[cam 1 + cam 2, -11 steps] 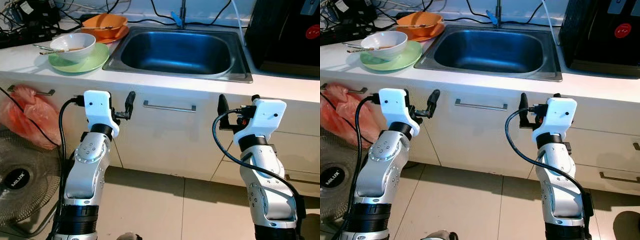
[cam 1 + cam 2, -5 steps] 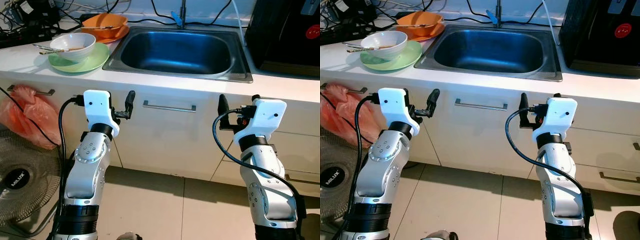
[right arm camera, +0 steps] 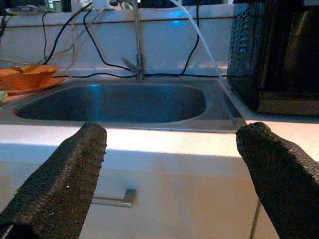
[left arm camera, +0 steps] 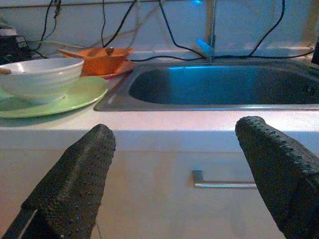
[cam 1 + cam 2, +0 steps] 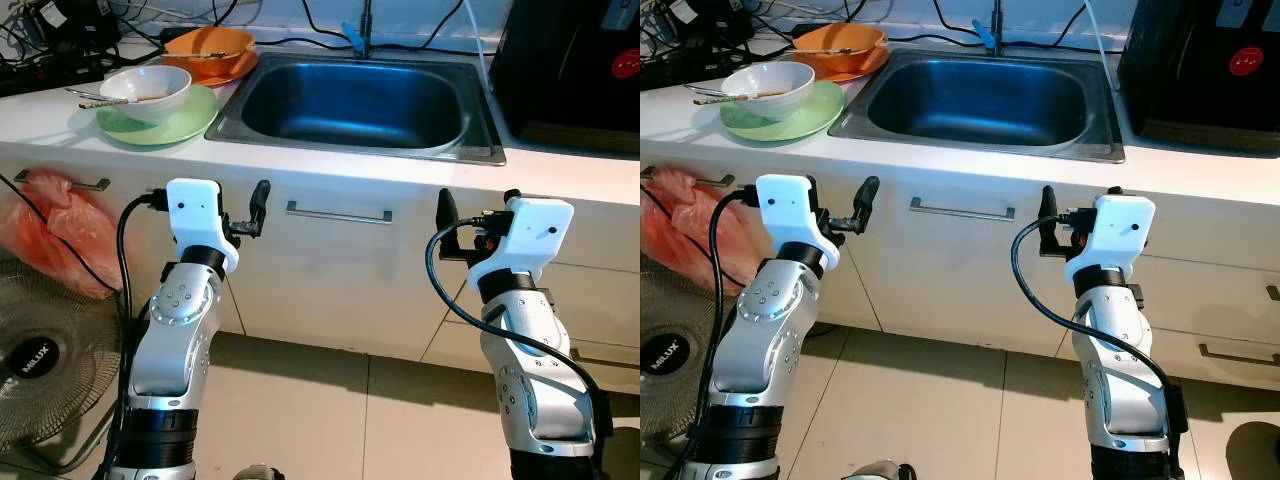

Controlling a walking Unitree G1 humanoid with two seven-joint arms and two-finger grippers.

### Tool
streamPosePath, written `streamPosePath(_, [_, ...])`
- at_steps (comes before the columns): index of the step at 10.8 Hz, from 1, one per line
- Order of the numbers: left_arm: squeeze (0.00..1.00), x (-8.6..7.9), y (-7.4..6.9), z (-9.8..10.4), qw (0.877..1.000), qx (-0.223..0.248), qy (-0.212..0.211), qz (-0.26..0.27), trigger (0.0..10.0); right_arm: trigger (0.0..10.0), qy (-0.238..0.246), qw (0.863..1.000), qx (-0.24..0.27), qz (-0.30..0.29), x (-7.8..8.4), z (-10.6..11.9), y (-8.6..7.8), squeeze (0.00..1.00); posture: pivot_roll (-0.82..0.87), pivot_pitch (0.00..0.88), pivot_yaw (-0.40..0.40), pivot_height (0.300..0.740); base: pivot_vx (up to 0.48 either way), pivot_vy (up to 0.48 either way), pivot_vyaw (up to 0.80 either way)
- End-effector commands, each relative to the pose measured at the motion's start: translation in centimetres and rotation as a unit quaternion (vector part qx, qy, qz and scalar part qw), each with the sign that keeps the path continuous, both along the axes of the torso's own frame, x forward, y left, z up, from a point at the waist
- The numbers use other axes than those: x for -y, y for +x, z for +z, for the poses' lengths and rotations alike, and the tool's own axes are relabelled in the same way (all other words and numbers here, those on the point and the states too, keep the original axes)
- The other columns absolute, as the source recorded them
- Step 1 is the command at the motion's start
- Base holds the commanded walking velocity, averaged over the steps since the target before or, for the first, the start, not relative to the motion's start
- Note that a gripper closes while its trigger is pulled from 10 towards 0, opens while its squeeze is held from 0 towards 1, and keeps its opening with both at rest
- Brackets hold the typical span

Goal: Kitchen organization

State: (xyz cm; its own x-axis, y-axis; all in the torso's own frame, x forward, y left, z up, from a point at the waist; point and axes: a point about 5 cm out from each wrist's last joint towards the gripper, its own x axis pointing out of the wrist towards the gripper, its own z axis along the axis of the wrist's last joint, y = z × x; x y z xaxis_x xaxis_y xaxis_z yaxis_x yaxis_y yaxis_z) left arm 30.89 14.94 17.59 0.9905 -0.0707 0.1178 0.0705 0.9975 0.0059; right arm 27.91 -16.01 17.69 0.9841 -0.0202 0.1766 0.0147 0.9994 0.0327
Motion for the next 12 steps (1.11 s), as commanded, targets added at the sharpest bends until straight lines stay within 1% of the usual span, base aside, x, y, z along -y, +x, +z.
streamPosePath(1, [0.00,0.0,0.0,0.6,1.000,0.008,-0.004,0.002,10.0,10.0,0.003,1.000,-0.010,-0.001,0.2,-0.2,0.0,0.00,-0.01,0.050,0.031,0.740,0.000,0.000,-0.80])
streamPosePath(3, [0.00,0.0,-0.1,0.3,1.000,0.001,-0.009,-0.004,10.0,10.0,0.003,1.000,-0.010,0.000,0.2,-0.2,0.0,0.00,-0.01,0.051,0.027,0.740,0.000,0.000,-0.79])
streamPosePath(5, [0.00,0.1,0.0,0.7,1.000,0.008,-0.017,-0.008,10.0,10.0,-0.003,1.000,-0.003,0.003,0.2,0.1,0.1,0.00,-0.01,0.048,0.026,0.740,0.000,0.000,0.00])
streamPosePath(6, [0.00,-0.1,0.0,1.3,1.000,0.024,-0.014,0.002,10.0,10.0,-0.002,1.000,0.004,0.004,0.1,0.6,0.1,0.00,-0.01,0.048,0.026,0.740,0.000,0.000,0.00])
streamPosePath(7, [0.00,-0.4,0.0,1.3,1.000,0.027,-0.004,0.006,10.0,10.0,0.000,1.000,0.017,0.007,-0.1,1.5,0.2,0.00,0.00,0.048,0.029,0.740,0.000,0.000,0.00])
streamPosePath(8, [0.00,-0.7,-0.3,0.9,1.000,0.018,-0.017,0.011,10.0,10.0,-0.002,0.999,0.040,0.012,-0.4,2.9,0.5,0.00,-0.01,0.047,0.030,0.740,0.000,0.000,0.00])
streamPosePath(9, [0.00,-0.6,-0.3,1.2,0.999,0.024,-0.018,0.009,10.0,10.0,-0.002,0.999,0.046,0.013,-0.5,3.2,0.6,0.00,0.00,0.045,0.028,0.740,0.000,0.000,0.00])
streamPosePath(10, [0.00,-0.3,-0.1,2.2,0.999,0.038,-0.023,0.006,10.0,10.0,-0.007,0.999,0.040,0.011,-0.3,2.9,0.6,0.00,0.00,0.042,0.027,0.740,0.000,0.000,0.00])
streamPosePath(11, [0.00,-0.3,0.0,2.4,0.999,0.041,-0.023,0.004,10.0,10.0,-0.008,0.999,0.038,0.011,-0.3,2.8,0.6,0.00,0.00,0.043,0.027,0.740,0.352,0.000,0.00])
streamPosePath(12, [0.00,-0.4,0.0,2.4,0.999,0.040,-0.020,0.004,10.0,10.0,-0.015,0.999,0.047,0.012,-0.4,3.3,0.5,0.00,-0.01,0.044,0.030,0.740,0.480,0.000,0.00])
